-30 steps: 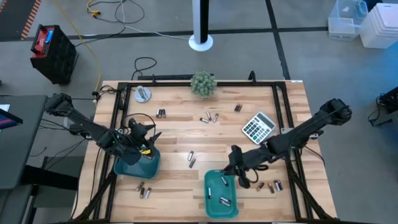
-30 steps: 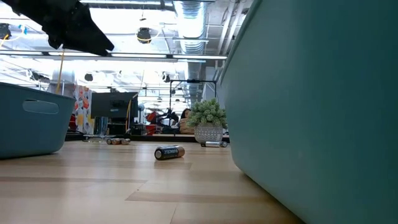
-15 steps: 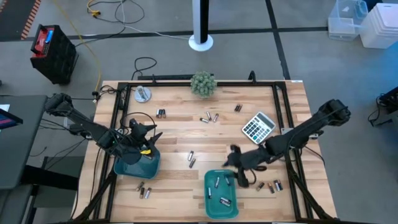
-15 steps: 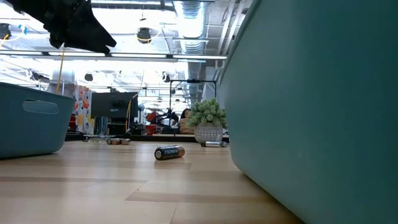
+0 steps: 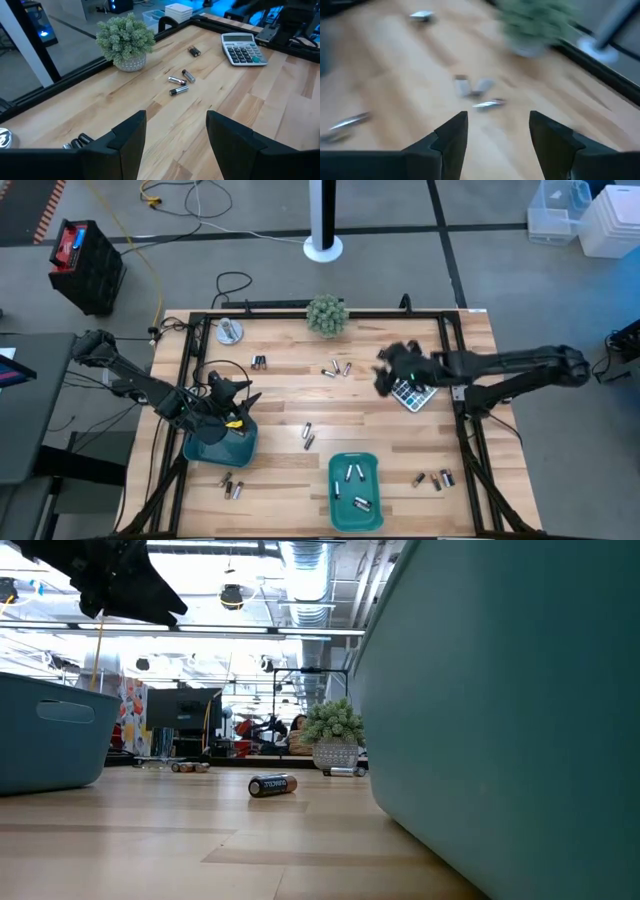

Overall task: Sort batteries
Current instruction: Put the silver battery into the green bin

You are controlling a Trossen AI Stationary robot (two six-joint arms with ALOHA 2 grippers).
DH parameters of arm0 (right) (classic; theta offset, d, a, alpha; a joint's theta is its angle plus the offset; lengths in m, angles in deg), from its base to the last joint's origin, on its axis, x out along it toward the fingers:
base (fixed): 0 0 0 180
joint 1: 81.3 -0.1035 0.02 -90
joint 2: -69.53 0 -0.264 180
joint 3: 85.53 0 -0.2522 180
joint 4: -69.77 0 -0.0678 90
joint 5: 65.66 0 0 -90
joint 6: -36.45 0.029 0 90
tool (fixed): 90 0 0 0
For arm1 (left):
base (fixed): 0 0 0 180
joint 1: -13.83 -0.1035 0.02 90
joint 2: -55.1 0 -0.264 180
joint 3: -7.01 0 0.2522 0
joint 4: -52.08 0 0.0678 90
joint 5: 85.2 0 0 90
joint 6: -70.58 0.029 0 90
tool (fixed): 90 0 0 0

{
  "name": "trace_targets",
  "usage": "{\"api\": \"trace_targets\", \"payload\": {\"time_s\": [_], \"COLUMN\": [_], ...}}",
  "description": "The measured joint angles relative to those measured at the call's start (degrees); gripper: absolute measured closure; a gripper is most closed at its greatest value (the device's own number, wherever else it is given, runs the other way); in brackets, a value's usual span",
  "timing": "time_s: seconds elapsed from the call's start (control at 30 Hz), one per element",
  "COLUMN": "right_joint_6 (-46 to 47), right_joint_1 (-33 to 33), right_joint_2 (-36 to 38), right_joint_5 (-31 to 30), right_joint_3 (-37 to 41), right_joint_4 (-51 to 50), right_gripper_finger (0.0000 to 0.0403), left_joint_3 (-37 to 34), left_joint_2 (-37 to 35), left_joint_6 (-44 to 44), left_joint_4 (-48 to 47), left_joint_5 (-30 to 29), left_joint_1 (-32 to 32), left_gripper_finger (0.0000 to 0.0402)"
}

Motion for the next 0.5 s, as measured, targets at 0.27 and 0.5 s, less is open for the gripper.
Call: {"api": "trace_targets", "payload": {"time_s": [0.27, 0.5], "right_joint_6": [-4.18, -14.71], "right_joint_1": [16.12, 22.24], "right_joint_2": [-1.09, -0.99], "right_joint_5": [11.79, 20.20], "right_joint_3": [0.02, 0.02], "right_joint_4": [-1.57, 3.31], "right_gripper_finger": [0.0179, 0.0179], "left_joint_3": [0.00, 0.00], "left_joint_2": [0.94, 9.74], "left_joint_6": [2.64, 18.99], "left_joint_4": [2.85, 19.26], "left_joint_5": [6.82, 15.39], "left_joint_1": [-0.38, -7.23], "left_gripper_finger": [0.0201, 0.0201]}}
